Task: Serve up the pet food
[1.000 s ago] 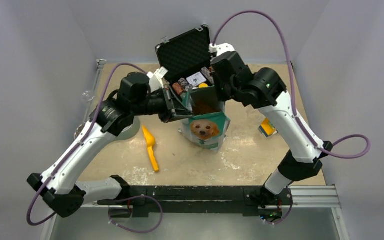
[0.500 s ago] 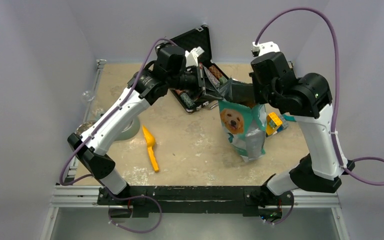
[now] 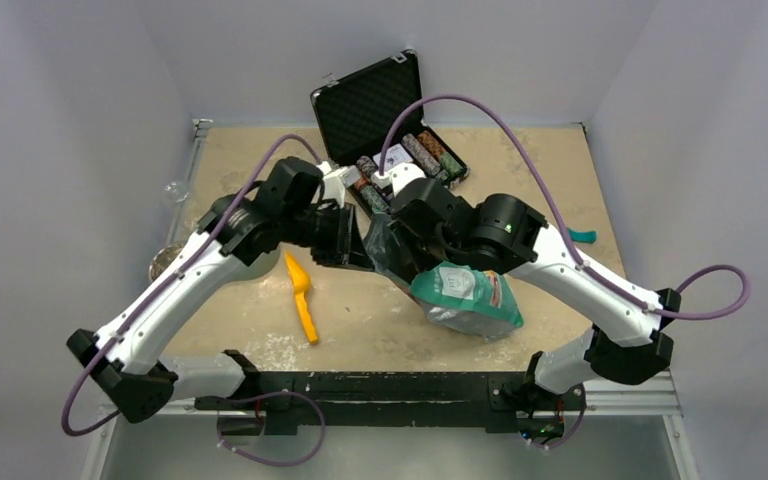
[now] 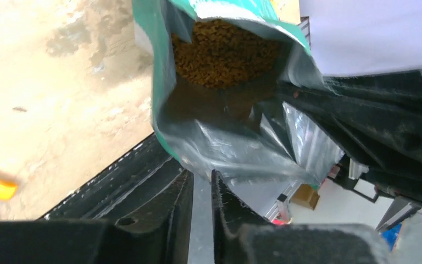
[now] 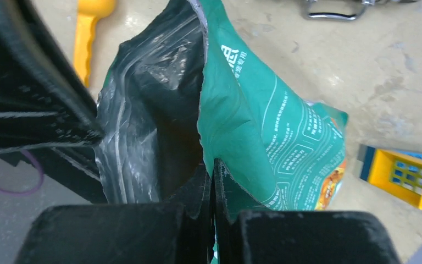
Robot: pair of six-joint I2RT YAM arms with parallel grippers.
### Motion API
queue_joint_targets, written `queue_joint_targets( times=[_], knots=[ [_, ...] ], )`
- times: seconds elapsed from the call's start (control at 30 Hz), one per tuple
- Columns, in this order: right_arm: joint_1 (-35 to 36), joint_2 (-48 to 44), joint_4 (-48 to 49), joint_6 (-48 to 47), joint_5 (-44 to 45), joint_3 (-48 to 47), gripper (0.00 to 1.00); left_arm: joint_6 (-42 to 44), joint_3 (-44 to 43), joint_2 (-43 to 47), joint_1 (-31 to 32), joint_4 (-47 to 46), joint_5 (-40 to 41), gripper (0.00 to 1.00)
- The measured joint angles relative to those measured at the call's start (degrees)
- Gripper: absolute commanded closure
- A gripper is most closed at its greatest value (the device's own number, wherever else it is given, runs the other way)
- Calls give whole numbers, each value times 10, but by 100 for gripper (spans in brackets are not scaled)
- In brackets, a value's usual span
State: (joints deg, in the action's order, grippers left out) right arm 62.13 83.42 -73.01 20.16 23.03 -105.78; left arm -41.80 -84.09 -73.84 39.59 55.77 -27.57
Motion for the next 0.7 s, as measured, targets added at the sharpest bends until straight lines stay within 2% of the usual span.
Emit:
queue_joint_targets(
  times=[0.03,0.1,0.17,0.3,0.4,0.47,0.57,0.7],
  knots=[
    [5,3,9,1,-9,4,100,10,11,19,-1,11,7,58],
    [10,5,24,2,-22,12,100,25,32,70,-2,23,24,49],
    [8,2,28,1,-30,12,100,27,51,137,-2,27,46,46],
    [6,-30,38,-2,-48,36,100,13,83,256,-2,24,114,53],
    [4,-73,57,-4,-73,72,100,-28,126,298,-5,21,171,56],
    [2,-101,71,-4,-94,98,100,-60,167,289,-19,7,178,56],
    [2,-145,103,-3,-142,145,100,-107,224,228,-40,-28,158,56],
    [7,-185,142,-2,-179,197,100,-177,266,99,-47,-135,81,57]
  ],
)
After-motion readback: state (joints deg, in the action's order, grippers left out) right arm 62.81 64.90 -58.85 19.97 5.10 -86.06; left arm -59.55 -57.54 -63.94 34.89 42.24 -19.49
